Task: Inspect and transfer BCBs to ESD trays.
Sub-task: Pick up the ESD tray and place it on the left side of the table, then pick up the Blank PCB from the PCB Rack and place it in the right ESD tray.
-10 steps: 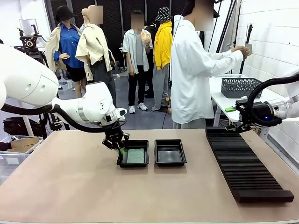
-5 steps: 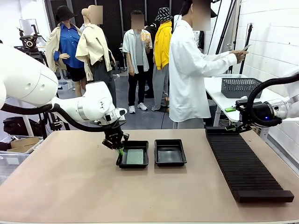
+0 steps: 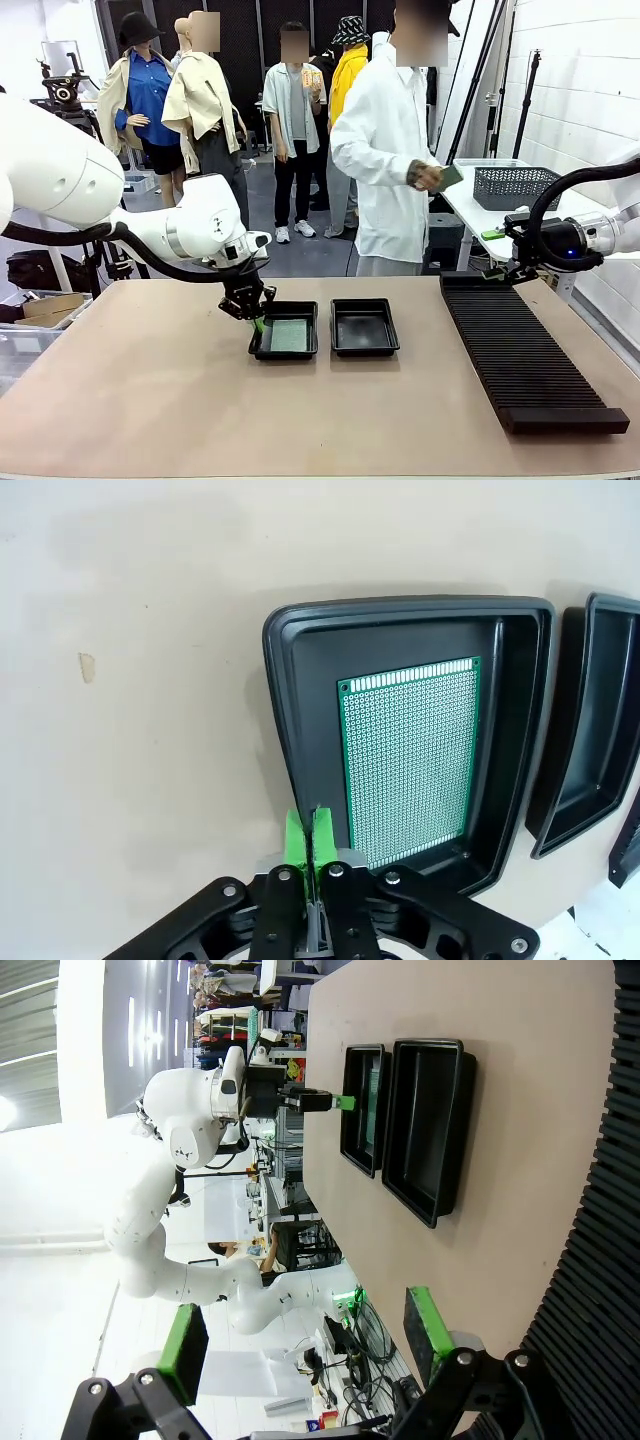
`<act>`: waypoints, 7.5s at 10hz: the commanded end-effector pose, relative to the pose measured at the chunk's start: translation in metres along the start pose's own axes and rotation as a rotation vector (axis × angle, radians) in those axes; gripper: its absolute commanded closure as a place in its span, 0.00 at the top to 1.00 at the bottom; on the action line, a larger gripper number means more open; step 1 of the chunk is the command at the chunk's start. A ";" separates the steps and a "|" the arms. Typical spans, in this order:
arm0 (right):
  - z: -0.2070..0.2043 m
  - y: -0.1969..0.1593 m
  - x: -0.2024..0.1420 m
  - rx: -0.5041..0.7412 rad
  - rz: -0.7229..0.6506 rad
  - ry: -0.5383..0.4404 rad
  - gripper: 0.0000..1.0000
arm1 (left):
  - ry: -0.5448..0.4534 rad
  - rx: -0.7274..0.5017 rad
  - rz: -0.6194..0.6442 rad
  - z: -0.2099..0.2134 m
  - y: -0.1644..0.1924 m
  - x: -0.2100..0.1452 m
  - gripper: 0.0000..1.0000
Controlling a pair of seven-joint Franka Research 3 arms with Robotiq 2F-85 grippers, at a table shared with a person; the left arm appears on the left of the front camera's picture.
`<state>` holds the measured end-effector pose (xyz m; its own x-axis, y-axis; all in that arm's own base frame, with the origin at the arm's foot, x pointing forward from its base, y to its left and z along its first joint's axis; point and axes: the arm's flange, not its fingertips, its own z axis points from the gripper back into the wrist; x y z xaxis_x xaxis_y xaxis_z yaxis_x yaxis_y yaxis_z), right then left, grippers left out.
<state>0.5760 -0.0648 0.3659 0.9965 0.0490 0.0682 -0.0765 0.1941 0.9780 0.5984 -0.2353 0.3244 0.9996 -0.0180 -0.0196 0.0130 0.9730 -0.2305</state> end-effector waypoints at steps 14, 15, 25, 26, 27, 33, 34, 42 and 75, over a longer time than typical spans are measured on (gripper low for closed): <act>0.009 0.003 -0.017 -0.005 0.020 0.022 1.00 | -0.142 -0.064 0.005 0.058 0.208 -0.009 0.00; 0.014 0.005 -0.037 -0.033 -0.009 -0.001 1.00 | -0.149 -0.078 0.027 0.065 0.225 -0.009 0.00; 0.046 0.000 -0.137 0.060 -0.065 -0.064 1.00 | -0.160 -0.063 0.076 0.085 0.285 0.008 0.00; 0.046 0.000 -0.137 0.060 -0.065 -0.064 1.00 | -0.164 -0.063 0.083 0.092 0.298 0.011 0.00; 0.046 0.000 -0.137 0.060 -0.065 -0.064 1.00 | -0.159 -0.073 0.093 0.097 0.311 0.014 0.00; 0.046 0.000 -0.137 0.060 -0.065 -0.064 1.00 | -0.049 0.037 -0.115 0.084 0.353 -0.002 0.00; 0.046 0.000 -0.137 0.060 -0.065 -0.064 1.00 | -0.057 0.020 -0.122 0.084 0.356 -0.004 0.00; 0.046 0.000 -0.137 0.060 -0.065 -0.064 1.00 | -0.033 -0.093 -0.114 0.102 0.351 -0.006 0.65; 0.046 0.000 -0.137 0.060 -0.065 -0.064 1.00 | -0.234 -1.033 0.022 0.165 0.391 -0.088 1.00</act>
<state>0.4373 -0.1183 0.3647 0.9992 -0.0297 0.0270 -0.0233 0.1200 0.9925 0.5279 0.1835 0.3998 0.9851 0.1473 0.0885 0.0323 0.3472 -0.9372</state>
